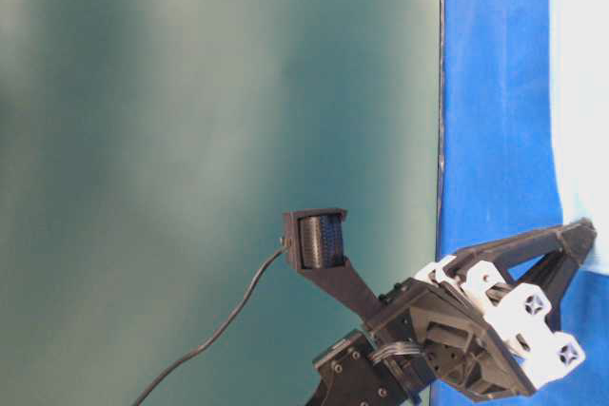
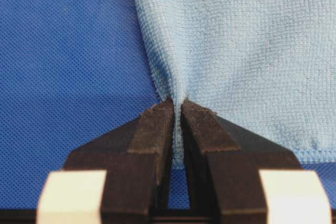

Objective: Fold the light blue towel.

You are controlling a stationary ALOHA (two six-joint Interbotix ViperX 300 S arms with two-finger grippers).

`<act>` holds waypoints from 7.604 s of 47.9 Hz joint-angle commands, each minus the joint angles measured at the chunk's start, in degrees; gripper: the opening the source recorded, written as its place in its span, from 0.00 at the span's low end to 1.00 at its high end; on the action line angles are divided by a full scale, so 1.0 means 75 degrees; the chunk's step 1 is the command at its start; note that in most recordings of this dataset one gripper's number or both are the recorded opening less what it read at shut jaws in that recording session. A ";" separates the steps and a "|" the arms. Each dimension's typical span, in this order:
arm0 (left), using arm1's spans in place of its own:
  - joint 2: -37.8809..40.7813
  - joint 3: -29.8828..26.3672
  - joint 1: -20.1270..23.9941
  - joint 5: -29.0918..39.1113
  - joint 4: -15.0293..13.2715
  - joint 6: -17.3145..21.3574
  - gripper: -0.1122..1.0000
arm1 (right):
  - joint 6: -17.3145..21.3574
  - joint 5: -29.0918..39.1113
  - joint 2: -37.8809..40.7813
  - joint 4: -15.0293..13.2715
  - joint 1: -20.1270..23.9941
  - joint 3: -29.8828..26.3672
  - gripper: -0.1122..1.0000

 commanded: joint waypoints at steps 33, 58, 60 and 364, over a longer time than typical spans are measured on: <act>-0.2496 -0.0633 0.0059 0.1957 0.0012 0.0012 0.11 | 0.0094 0.2437 -0.4055 -0.0012 0.0773 -0.0504 0.12; -0.2566 -0.0645 -0.0563 0.1582 0.0012 -0.0105 0.11 | 0.0141 0.1863 -0.3445 -0.0434 0.0363 -0.0773 0.12; -0.2555 -0.0656 -0.0727 0.1430 0.0000 -0.0141 0.11 | 0.0141 0.1688 -0.3340 -0.0516 0.0176 -0.0855 0.12; 0.1195 -0.0691 0.2074 -0.2977 -0.0023 -0.0738 0.28 | -0.0832 -0.3340 0.3012 -0.1605 -0.2695 -0.2461 0.26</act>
